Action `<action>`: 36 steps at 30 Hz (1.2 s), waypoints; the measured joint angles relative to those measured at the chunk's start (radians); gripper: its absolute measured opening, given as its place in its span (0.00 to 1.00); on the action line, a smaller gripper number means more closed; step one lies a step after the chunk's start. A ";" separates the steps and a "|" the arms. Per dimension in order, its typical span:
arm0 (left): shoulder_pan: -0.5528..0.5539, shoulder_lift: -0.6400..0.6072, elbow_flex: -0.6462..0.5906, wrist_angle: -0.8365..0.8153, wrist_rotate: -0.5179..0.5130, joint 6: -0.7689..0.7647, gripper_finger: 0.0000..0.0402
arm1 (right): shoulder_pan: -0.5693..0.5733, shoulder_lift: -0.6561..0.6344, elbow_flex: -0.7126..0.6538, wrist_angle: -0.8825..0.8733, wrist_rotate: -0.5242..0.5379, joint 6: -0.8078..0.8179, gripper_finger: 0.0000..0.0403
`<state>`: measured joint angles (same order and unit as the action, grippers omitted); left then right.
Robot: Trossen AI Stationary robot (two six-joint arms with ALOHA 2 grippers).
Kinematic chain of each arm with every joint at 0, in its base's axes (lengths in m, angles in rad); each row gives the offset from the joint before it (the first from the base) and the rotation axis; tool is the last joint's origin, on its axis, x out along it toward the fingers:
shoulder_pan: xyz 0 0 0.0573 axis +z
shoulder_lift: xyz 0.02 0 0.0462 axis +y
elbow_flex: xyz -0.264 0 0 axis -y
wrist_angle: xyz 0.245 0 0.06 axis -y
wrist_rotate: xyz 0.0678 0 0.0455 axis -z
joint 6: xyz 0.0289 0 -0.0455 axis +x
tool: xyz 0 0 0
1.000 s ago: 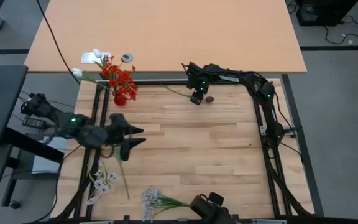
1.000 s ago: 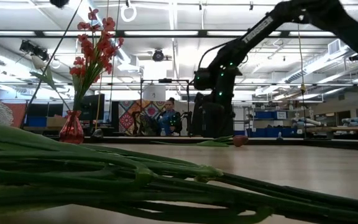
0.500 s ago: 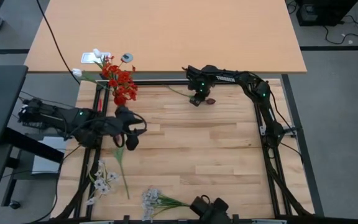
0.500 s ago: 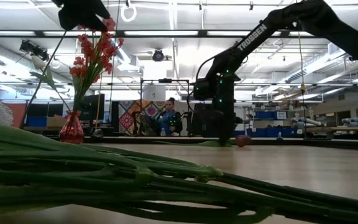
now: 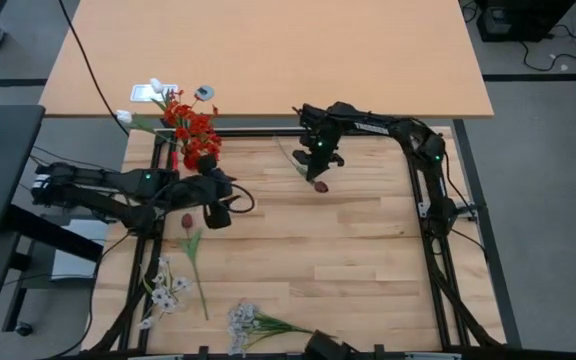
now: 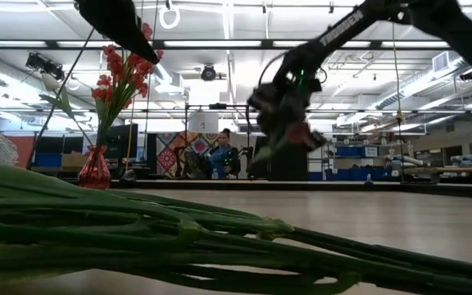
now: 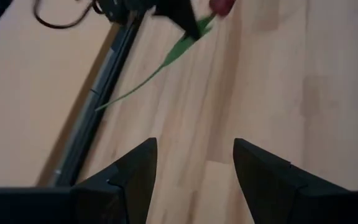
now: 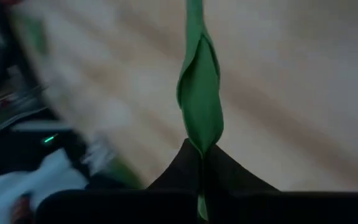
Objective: Sort flowers into vase by color
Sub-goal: Put the top red tulip into the transparent vase
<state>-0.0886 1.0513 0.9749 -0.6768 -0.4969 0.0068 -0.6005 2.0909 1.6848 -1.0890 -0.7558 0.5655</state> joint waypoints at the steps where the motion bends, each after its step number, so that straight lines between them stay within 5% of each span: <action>1: 0.009 0.011 0.000 0.014 0.000 0.030 0.54 | 0.011 -0.025 0.000 -0.008 -0.020 0.022 0.03; 12: 0.088 0.120 0.000 0.313 0.083 0.409 0.54 | 0.176 -0.292 0.002 0.056 -0.115 0.349 0.04; 18: 0.093 0.203 0.000 0.565 0.159 0.632 0.54 | 0.272 -0.343 0.002 0.180 -0.110 0.520 0.04; 23: 0.089 0.261 0.000 0.614 0.176 0.729 0.53 | 0.327 -0.344 0.002 0.271 -0.092 0.593 0.04; 27: 0.084 0.268 0.000 0.616 0.174 0.738 0.44 | 0.343 -0.344 0.002 0.275 -0.055 0.610 0.04; 36: 0.075 0.263 0.000 0.624 0.158 0.746 0.07 | 0.344 -0.344 0.002 0.281 -0.041 0.611 0.05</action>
<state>-0.0136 1.3140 0.9749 -0.0524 -0.3386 0.7532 -0.2562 1.7473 1.6867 -0.8075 -0.7968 1.1766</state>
